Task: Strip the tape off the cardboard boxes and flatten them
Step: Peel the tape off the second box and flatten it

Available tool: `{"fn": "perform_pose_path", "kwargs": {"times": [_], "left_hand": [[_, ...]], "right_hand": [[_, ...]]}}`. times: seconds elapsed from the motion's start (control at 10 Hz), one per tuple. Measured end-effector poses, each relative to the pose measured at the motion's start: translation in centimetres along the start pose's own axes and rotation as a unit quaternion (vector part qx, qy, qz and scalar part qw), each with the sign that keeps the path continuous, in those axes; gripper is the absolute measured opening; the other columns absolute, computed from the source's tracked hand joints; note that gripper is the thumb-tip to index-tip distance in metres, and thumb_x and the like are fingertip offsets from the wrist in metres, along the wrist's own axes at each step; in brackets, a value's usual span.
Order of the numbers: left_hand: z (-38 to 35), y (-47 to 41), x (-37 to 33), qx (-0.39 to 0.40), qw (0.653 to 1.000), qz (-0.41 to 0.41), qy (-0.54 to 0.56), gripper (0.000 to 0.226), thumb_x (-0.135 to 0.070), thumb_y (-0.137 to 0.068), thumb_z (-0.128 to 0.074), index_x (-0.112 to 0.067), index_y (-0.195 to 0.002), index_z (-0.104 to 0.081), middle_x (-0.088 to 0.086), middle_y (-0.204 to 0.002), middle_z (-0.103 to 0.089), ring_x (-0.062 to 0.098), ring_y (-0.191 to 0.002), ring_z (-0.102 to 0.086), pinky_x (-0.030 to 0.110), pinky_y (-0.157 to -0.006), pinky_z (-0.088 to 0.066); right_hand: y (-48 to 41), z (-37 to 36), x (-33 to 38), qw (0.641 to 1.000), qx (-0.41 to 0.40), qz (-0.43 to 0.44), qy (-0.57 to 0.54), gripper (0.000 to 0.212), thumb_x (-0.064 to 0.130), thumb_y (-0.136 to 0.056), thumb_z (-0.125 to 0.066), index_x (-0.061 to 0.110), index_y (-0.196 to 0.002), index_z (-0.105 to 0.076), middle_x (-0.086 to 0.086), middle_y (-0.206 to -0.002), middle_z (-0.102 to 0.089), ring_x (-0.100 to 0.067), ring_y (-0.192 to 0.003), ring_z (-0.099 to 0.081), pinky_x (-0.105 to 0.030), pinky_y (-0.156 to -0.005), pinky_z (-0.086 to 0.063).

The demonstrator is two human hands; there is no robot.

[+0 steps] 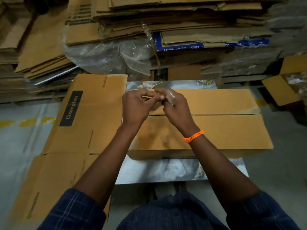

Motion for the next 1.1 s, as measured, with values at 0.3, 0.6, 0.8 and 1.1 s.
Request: {"fn": "perform_pose_path", "kwargs": {"times": [0.3, 0.6, 0.8, 1.1], "left_hand": [[-10.1, 7.0, -0.2, 0.241, 0.571, 0.505, 0.600, 0.090, -0.083, -0.087, -0.041, -0.015, -0.144, -0.055, 0.018, -0.145, -0.056, 0.038, -0.134, -0.053, 0.051, -0.112, -0.041], [-15.6, 6.9, -2.1, 0.156, 0.600, 0.526, 0.582, 0.045, -0.027, -0.108, -0.026, -0.003, -0.126, -0.059, 0.015, -0.117, -0.063, 0.028, -0.110, -0.060, 0.038, -0.099, -0.043], [-21.0, 7.8, -7.8, 0.088, 0.645, 0.484, 0.585, 0.049, -0.034, -0.097, -0.059, -0.008, -0.139, -0.058, 0.008, -0.143, -0.059, 0.025, -0.137, -0.051, 0.031, -0.096, -0.047], [-35.1, 13.0, -17.0, 0.145, 0.785, 0.415, 0.435, 0.049, -0.046, -0.106, -0.038, -0.012, -0.131, -0.063, 0.006, -0.130, -0.069, 0.015, -0.126, -0.061, 0.040, -0.120, -0.035]], "right_hand": [[2.0, 2.9, 0.5, 0.937, -0.082, -0.263, -0.213, 0.066, 0.062, -0.102, -0.036, 0.016, -0.061, -0.064, 0.000, -0.061, -0.061, -0.014, -0.060, -0.055, -0.033, -0.066, -0.044], [6.1, 6.1, -2.3, 0.971, -0.020, -0.125, 0.204, 0.070, 0.018, -0.097, -0.043, 0.005, -0.159, -0.012, -0.021, -0.154, -0.031, -0.029, -0.136, -0.041, -0.037, -0.108, -0.040], [8.3, 12.3, -2.0, 0.978, 0.033, -0.198, 0.056, 0.064, 0.053, -0.103, -0.031, 0.017, -0.156, -0.035, 0.003, -0.166, -0.020, -0.003, -0.152, -0.008, -0.036, -0.127, 0.000], [9.2, 29.4, -10.5, 0.968, -0.206, -0.122, 0.079, 0.050, 0.017, -0.102, -0.047, 0.020, -0.152, -0.043, -0.008, -0.134, -0.065, -0.018, -0.118, -0.063, -0.032, -0.096, -0.050]]}}
Point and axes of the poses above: each hand's wrist, its own y-axis away from the middle knuckle, its own z-axis out of the back of the hand, x = y × z, the point moved 2 cm from there along -y, towards the middle knuckle
